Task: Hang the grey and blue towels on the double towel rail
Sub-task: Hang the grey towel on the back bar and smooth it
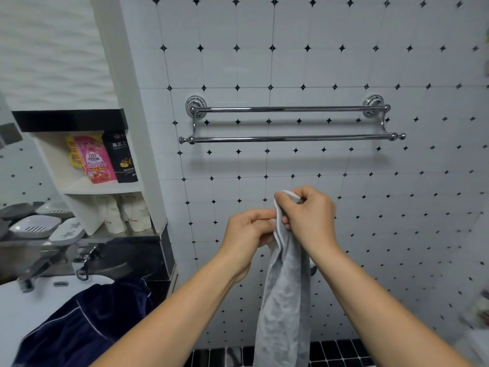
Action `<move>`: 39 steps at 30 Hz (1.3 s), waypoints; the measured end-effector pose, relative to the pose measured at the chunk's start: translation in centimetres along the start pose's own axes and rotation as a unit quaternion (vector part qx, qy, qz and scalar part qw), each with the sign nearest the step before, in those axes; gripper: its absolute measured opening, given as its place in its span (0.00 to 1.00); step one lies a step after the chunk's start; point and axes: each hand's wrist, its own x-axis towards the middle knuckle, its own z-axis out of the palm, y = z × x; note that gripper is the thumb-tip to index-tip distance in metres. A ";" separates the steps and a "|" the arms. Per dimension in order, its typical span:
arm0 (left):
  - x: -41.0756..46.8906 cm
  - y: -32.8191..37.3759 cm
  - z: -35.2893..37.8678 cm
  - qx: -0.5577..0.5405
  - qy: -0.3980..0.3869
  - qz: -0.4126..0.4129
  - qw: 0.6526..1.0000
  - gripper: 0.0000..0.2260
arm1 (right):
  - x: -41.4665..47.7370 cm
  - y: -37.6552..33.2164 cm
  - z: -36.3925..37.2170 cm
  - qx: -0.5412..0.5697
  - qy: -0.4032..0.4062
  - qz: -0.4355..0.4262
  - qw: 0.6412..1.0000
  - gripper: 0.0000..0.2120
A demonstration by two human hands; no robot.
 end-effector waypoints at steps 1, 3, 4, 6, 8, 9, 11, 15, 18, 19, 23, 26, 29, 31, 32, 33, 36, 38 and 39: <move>-0.2 -0.2 0.1 0.003 -0.016 0.010 1.000 0.10 | 0.0 0.0 -0.1 0.004 0.004 0.004 1.000 0.09; -0.4 -0.6 0.5 0.027 -0.014 0.024 0.999 0.12 | -0.2 0.1 -0.2 0.006 0.004 0.007 1.000 0.10; -0.3 -0.7 0.7 0.042 0.006 0.027 0.999 0.10 | -0.3 0.2 -0.3 0.016 -0.001 0.009 1.000 0.10; 0.0 -0.7 0.9 0.070 0.052 0.030 0.996 0.04 | -0.4 0.3 -0.6 0.062 -0.017 0.023 0.998 0.10; 0.8 -0.1 0.4 0.092 0.077 0.029 0.992 0.04 | 0.0 0.9 -1.4 0.066 -0.028 0.027 0.997 0.10; 1.3 0.5 0.0 0.099 0.083 0.031 0.991 0.06 | 0.4 1.4 -2.1 0.036 -0.037 0.014 0.999 0.12; 2.4 2.3 -1.2 0.114 0.091 0.046 0.988 0.08 | 1.2 2.8 -3.9 -0.070 -0.098 -0.022 0.993 0.14; 4.2 6.3 -2.7 0.152 0.045 0.096 0.983 0.10 | 1.0 5.6 -6.4 -0.310 -0.303 -0.085 0.897 0.15; 5.1 8.4 -3.5 0.171 0.014 0.133 0.976 0.10 | -0.3 7.0 -6.7 -0.277 -0.403 -0.097 0.867 0.12; 5.3 8.9 -3.8 0.181 0.012 0.143 0.973 0.10 | -0.7 7.3 -6.6 -0.252 -0.419 -0.110 0.865 0.11; 5.6 9.7 -5.5 0.204 0.076 0.165 0.962 0.09 | -2.0 7.5 -6.4 -0.159 -0.439 -0.115 0.877 0.09; 5.6 10.2 -7.5 0.176 0.140 0.165 0.960 0.07 | -3.5 7.7 -6.0 -0.145 -0.477 -0.063 0.865 0.08; 5.3 10.3 -9.3 0.195 0.157 0.166 0.954 0.07 | -4.1 8.3 -5.7 -0.254 -0.476 -0.103 0.836 0.12; 5.0 10.2 -10.6 0.234 0.159 0.169 0.944 0.09 | -3.0 8.3 -6.2 -0.310 -0.438 -0.117 0.835 0.13; 4.8 10.2 -11.3 0.259 0.161 0.170 0.937 0.09 | -2.0 8.1 -6.6 -0.323 -0.412 -0.116 0.844 0.12; 4.6 10.2 -12.1 0.291 0.160 0.168 0.928 0.10 | -0.8 7.8 -7.1 -0.342 -0.381 -0.124 0.850 0.13; 4.0 10.2 -14.4 0.424 0.137 0.150 0.882 0.09 | 3.0 6.3 -8.5 -0.436 -0.320 -0.176 0.823 0.12; 3.8 10.2 -15.4 0.522 0.119 0.148 0.831 0.08 | 4.6 5.0 -8.9 -0.492 -0.320 -0.188 0.788 0.11; 3.8 10.2 -15.7 0.565 0.113 0.152 0.803 0.07 | 5.2 4.4 -8.9 -0.525 -0.320 -0.196 0.764 0.10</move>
